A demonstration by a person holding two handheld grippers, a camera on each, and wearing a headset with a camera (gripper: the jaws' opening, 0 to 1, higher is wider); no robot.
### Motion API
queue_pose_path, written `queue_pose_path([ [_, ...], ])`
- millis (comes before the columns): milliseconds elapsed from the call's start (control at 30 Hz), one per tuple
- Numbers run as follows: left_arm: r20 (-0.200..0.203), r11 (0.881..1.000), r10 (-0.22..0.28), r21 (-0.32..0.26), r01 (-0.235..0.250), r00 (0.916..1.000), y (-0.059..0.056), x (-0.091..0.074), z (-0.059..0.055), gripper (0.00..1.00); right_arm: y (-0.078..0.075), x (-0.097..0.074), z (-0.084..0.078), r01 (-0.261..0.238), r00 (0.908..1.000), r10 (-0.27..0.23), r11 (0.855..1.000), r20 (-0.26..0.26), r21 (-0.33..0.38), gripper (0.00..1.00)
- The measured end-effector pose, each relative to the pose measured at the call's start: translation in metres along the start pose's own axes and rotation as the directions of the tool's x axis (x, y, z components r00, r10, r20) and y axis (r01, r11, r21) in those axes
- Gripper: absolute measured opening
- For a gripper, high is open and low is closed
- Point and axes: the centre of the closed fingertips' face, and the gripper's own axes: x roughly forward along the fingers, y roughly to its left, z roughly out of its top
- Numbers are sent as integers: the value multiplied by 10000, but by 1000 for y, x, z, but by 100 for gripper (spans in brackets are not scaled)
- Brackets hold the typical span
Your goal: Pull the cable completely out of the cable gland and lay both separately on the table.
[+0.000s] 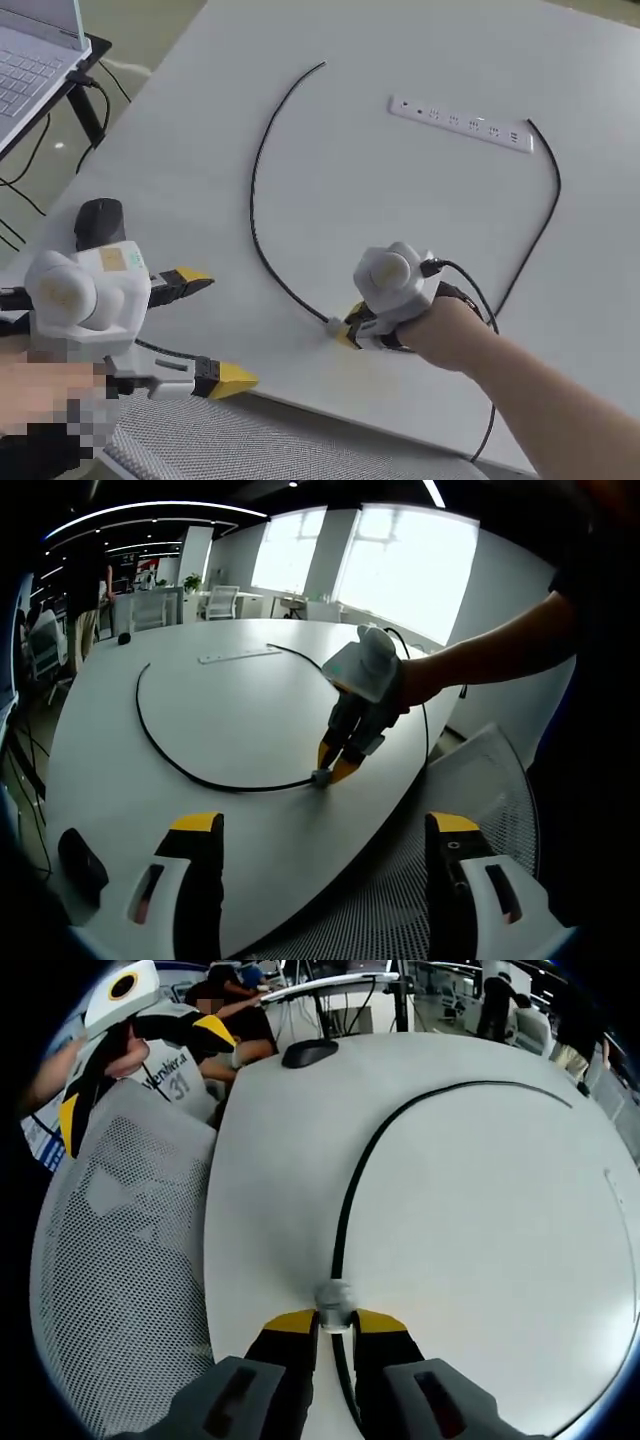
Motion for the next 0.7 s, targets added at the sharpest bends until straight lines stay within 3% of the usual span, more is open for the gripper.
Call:
queue_pose_path([
  [367, -61, 9998, -135, 110, 136, 9999, -2, 4, 1, 81, -2, -7, 3, 117, 9998, -124, 9982, 121, 584, 8],
  [700, -70, 9989, -357, 298, 359, 9993, -1, 13, 7, 81, 2, -19, 2, 119, 9996, -134, 9979, 229, 641, 8],
])
